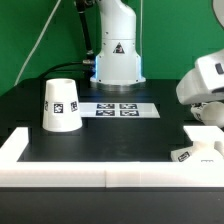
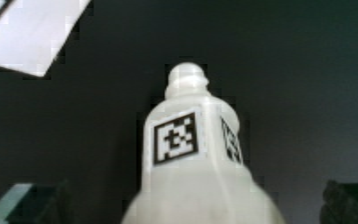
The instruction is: Assemble lamp
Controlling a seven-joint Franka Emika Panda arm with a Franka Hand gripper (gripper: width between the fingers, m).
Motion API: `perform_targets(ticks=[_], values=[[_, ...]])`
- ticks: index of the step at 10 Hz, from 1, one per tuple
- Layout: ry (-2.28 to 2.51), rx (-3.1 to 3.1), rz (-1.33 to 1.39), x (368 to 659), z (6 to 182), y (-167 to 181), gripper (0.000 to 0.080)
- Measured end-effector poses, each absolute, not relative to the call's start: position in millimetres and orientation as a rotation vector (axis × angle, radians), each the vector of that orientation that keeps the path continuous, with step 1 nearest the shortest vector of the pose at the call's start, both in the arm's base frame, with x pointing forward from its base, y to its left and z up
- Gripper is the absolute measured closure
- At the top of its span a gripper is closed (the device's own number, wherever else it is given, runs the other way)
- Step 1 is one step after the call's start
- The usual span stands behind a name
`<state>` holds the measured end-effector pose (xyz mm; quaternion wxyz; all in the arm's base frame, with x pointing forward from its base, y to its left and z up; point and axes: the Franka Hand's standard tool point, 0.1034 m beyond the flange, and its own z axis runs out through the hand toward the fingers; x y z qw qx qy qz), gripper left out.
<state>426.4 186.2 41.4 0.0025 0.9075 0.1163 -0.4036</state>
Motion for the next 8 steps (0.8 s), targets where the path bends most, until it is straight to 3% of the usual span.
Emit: perform_targets(ticks=[5, 8], values=[[0.356, 2.861, -1.245, 422, 15.0, 186, 0.0101], [0.349, 2.853, -1.26, 419, 9.5, 185, 0.0101]])
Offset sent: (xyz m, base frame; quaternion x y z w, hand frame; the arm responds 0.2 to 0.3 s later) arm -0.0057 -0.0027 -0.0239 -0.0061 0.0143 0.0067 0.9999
